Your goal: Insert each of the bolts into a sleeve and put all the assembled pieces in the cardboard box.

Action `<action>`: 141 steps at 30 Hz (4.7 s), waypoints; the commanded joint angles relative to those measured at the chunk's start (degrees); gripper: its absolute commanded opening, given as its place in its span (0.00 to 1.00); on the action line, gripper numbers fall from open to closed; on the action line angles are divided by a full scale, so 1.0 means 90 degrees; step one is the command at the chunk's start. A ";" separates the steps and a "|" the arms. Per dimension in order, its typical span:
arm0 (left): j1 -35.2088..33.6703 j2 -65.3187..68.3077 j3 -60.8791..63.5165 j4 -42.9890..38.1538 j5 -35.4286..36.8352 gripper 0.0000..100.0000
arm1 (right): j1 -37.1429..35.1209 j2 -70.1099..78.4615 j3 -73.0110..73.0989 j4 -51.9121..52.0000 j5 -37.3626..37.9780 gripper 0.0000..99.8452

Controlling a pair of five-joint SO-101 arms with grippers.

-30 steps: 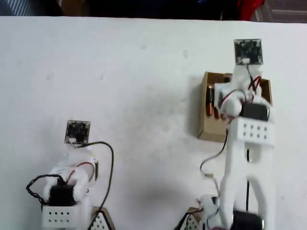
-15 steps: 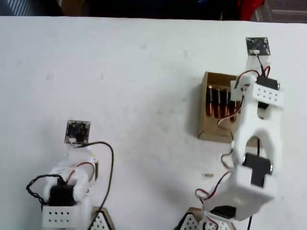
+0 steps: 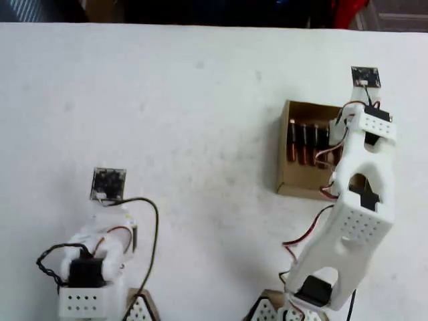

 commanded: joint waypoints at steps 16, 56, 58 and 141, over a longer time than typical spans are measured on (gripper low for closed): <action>-0.0024 -0.0034 -0.0020 0.0088 -0.0068 0.02 | -0.0210 -0.1060 -0.0361 0.1372 0.0664 0.27; 0.0005 -0.0034 -0.0020 0.0088 -0.0020 0.02 | -0.2164 -0.7927 0.0068 0.5192 0.0654 0.03; 0.0005 -0.0034 -0.0020 0.0088 -0.0020 0.02 | -0.2164 -0.8357 0.0537 0.5153 0.0654 0.03; -0.0015 -0.0034 -0.0020 0.0088 -0.0020 0.02 | -0.2681 -1.5253 1.0784 0.2027 -0.0195 0.02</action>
